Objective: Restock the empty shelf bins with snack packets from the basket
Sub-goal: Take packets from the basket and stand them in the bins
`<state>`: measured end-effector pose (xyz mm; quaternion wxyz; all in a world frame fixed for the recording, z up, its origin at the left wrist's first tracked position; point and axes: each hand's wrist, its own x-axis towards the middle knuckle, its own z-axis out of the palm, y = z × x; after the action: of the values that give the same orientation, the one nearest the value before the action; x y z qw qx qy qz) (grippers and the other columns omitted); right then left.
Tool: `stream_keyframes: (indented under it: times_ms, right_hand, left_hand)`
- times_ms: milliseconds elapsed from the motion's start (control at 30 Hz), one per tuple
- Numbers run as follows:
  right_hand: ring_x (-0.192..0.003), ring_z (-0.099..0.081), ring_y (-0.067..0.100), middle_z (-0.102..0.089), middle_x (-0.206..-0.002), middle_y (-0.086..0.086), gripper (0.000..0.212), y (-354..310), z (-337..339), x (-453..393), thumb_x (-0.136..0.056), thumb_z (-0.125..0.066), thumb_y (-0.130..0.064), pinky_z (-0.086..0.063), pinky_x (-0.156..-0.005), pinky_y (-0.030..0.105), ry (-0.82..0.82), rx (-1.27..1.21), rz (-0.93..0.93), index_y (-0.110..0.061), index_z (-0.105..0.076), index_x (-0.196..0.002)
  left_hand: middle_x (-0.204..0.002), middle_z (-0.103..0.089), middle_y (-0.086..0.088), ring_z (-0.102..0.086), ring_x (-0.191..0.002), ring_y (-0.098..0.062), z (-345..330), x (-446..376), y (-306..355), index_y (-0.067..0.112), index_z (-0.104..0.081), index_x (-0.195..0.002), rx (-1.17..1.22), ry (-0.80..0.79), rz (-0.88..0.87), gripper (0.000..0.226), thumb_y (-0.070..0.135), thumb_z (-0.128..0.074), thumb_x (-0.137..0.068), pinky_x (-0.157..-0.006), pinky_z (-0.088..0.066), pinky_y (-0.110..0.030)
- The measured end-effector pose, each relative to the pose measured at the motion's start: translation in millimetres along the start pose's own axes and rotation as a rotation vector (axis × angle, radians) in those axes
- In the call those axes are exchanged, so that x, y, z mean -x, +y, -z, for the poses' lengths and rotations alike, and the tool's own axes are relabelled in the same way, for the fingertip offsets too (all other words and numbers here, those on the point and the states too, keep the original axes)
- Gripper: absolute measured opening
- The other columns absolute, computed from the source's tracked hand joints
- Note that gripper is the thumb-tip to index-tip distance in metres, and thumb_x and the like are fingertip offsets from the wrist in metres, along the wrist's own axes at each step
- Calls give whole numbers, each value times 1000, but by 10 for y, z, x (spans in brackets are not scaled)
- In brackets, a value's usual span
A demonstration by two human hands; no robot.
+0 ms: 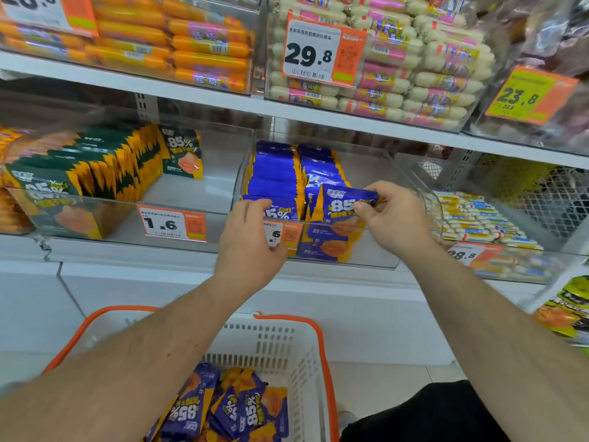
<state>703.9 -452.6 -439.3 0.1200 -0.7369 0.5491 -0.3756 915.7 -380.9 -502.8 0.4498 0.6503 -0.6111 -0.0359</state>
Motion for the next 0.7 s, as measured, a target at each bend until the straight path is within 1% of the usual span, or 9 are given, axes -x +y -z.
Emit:
stream_keyframes:
  times_ms: [133, 267, 333, 367, 433, 533, 633, 700]
  right_hand:
    - [-84, -62, 23, -67, -89, 5, 10, 3, -80, -63, -88, -69, -24, -44, -71, 29, -13, 70, -15, -20, -69, -97]
    - [-86, -59, 21, -66, -95, 2, 22, 12, -212, -88, -89, -69, -26, -40, -72, 25, -96, 113, -63, -17, -70, -110]
    - [-95, -60, 24, -68, -106, 6, 27, 45, -304, -65, -89, -69, -27, -44, -78, 27, -131, 180, -80, -17, -70, -114]
    - [-101, -60, 27, -68, -112, 7, 27, 61, -344, -49, -89, -69, -27, -47, -84, 31, -138, 209, -82, -17, -70, -114]
    - [-110, -59, 29, -66, -119, 8, 29, 76, -390, -21, -89, -69, -27, -48, -93, 37, -126, 220, -92, -16, -69, -116]
    - [-113, -58, 28, -65, -122, 8, 30, 48, -380, -11, -90, -68, -28, -47, -95, 39, -121, 235, -93, -15, -68, -117]
    - [-109, -59, 27, -68, -116, 6, 30, 8, -351, -19, -89, -70, -31, -50, -92, 38, -135, 250, -130, -17, -68, -115]
    - [-108, -60, 26, -68, -114, 4, 33, 4, -359, -17, -85, -72, -32, -51, -90, 36, -103, 249, -164, -19, -68, -115]
  left_hand:
    - [-129, -46, -10, -42, -121, -25, -21, -13, -5, 9, -48, -134, -22, 8, -18, 67, 13, -78, -74, -98, -37, -32]
    - [-128, -47, -9, -42, -120, -26, -61, -24, -1, 10, -48, -133, -28, 10, -33, 68, 11, -78, -72, -97, -37, -33]
    - [-129, -46, -8, -41, -119, -24, -82, -20, 3, 12, -48, -134, -35, 0, -37, 68, 13, -78, -73, -96, -38, -35]
    - [-129, -45, -7, -41, -118, -24, -91, -15, 3, 12, -48, -134, -34, -2, -40, 67, 13, -78, -73, -96, -38, -35]
    - [-129, -45, -7, -40, -118, -23, -97, -5, -14, 13, -48, -133, -32, -6, -42, 67, 14, -78, -73, -95, -39, -36]
    - [-129, -47, -8, -43, -118, -25, -90, 4, -59, 11, -49, -132, -39, -4, -45, 66, 12, -78, -72, -96, -39, -36]
    - [-131, -46, -6, -41, -121, -21, -70, 10, -62, 12, -47, -135, -41, -44, -28, 67, 14, -77, -75, -99, -38, -35]
    - [-132, -45, -5, -40, -122, -20, -57, 15, -65, 13, -46, -135, -43, -65, -31, 67, 14, -76, -76, -100, -38, -34]
